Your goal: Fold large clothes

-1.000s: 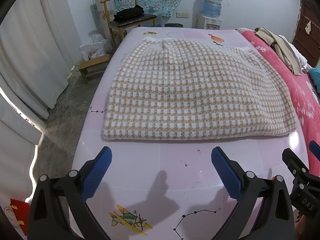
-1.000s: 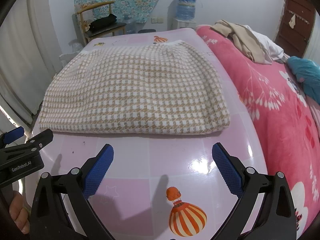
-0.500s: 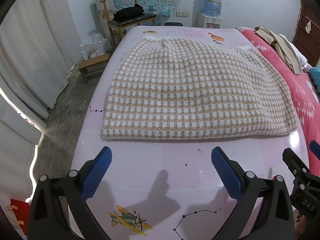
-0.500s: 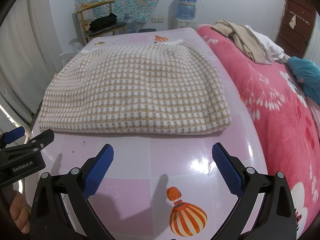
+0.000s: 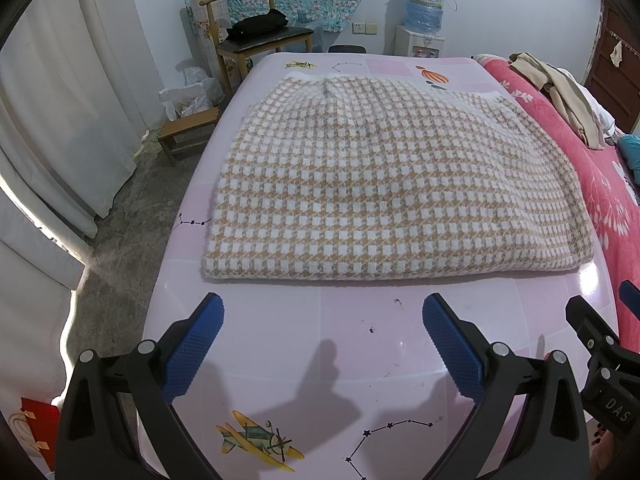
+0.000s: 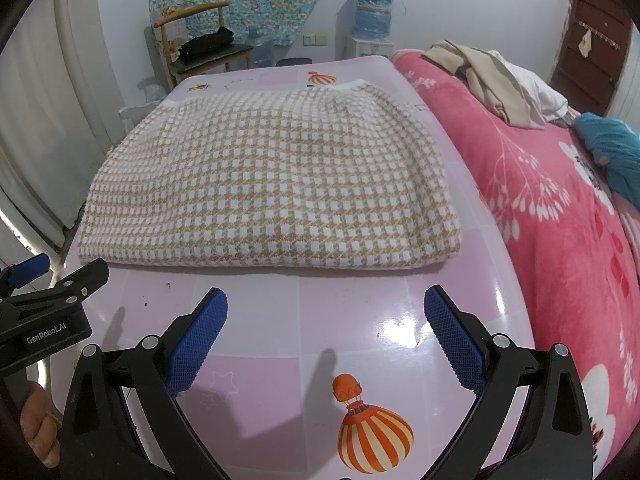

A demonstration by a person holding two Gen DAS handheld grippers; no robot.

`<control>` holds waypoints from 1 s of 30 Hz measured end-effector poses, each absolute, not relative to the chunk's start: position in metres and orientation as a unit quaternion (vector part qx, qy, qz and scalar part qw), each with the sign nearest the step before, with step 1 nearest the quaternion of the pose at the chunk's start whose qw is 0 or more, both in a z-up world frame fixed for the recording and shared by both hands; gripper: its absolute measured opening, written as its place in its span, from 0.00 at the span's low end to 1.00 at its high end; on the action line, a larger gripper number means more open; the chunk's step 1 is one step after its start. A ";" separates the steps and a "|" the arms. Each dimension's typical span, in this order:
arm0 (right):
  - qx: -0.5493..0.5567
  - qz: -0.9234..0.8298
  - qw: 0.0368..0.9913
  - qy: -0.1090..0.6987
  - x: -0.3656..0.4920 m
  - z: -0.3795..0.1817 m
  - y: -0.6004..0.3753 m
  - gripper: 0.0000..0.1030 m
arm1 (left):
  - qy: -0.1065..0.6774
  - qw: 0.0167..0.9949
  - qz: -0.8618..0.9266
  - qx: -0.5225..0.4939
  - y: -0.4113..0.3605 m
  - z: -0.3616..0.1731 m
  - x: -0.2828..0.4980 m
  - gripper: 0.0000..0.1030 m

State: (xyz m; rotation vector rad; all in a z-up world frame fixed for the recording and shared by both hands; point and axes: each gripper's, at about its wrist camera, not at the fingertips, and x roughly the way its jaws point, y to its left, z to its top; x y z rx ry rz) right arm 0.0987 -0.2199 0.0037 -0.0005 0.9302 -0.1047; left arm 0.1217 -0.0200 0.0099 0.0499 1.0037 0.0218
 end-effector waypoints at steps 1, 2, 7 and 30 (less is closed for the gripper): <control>0.000 -0.051 0.892 0.448 0.099 0.003 -0.220 0.92 | 0.481 0.876 0.010 0.024 -0.020 0.010 0.122 0.95; 0.000 -0.051 0.893 0.448 0.099 0.004 -0.220 0.92 | 0.481 0.876 0.011 0.024 -0.020 0.010 0.122 0.95; 0.000 -0.050 0.893 0.447 0.098 0.004 -0.221 0.92 | 0.479 0.877 0.011 0.024 -0.021 0.011 0.122 0.95; -0.003 -0.047 0.894 0.447 0.098 0.005 -0.222 0.92 | 0.478 0.878 0.012 0.026 -0.022 0.013 0.122 0.95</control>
